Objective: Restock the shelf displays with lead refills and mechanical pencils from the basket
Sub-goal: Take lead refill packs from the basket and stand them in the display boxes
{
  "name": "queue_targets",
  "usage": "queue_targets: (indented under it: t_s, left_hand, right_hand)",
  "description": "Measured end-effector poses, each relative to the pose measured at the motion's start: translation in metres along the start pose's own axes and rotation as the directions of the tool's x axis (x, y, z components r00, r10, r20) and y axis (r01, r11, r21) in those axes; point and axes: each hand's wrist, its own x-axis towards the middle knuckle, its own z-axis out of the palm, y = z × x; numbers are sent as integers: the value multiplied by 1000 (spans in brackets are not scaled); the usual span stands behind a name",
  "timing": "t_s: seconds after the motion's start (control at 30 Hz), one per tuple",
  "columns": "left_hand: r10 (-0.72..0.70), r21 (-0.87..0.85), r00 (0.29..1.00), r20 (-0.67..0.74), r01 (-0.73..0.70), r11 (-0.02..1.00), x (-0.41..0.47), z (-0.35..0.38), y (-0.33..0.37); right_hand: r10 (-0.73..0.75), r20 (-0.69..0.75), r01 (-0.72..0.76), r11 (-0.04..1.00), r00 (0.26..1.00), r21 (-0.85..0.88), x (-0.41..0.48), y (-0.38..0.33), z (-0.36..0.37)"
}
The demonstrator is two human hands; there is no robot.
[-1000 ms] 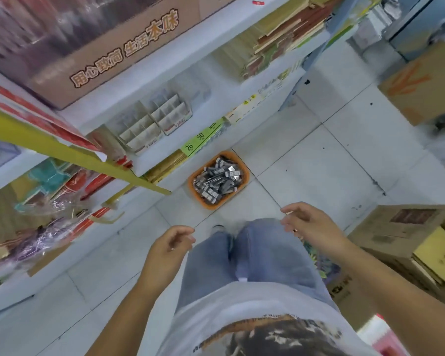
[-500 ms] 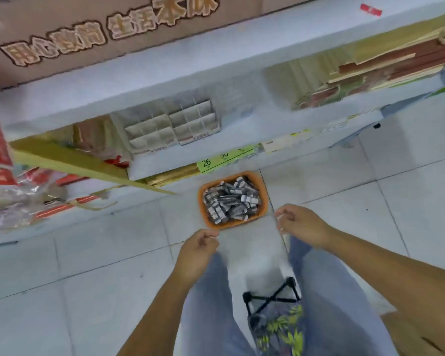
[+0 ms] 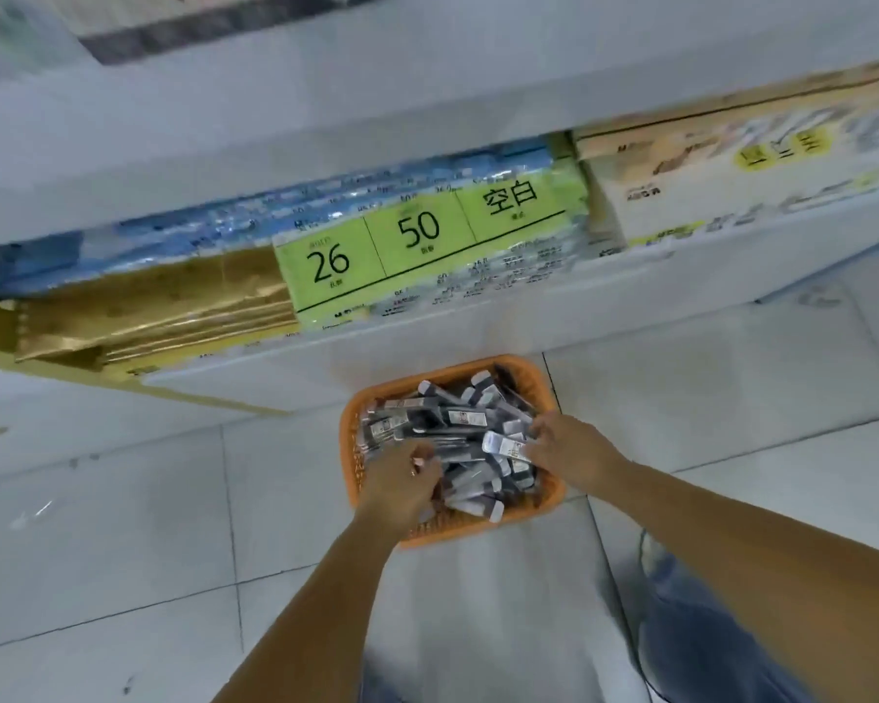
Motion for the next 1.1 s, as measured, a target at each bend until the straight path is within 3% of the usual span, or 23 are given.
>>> queue_targets:
  t_s: [0.1, 0.2, 0.5, 0.63, 0.8, 1.0, 1.1]
  left_hand:
    - [131, 233, 986, -102, -104, 967, 53, 18, -34]
    - [236, 404, 967, -94, -180, 897, 84, 29, -55]
    - [342, 464, 931, -130, -248, 850, 108, 42, -76]
    - [423, 555, 897, -132, -286, 781, 110, 42, -83]
    - [417, 655, 889, -187, -204, 728, 99, 41, -93]
    - [256, 443, 941, -222, -137, 886, 84, 38, -94]
    - [166, 125, 970, -177, -145, 982, 68, 40, -86]
  right_hand:
    - [-86, -73, 84, 996, 994, -33, 44, 31, 37]
    - [-122, -152, 111, 991, 981, -79, 75, 52, 65]
    - [-129, -374, 166, 984, 918, 67, 90, 63, 108]
    - [-96, -339, 96, 995, 936, -16, 97, 61, 107]
    - [-147, -311, 156, 988, 939, 3, 98, 57, 102]
    - [-117, -366, 229, 932, 923, 281, 86, 58, 94]
    - [-122, -376, 260, 902, 919, 345, 77, 50, 84]
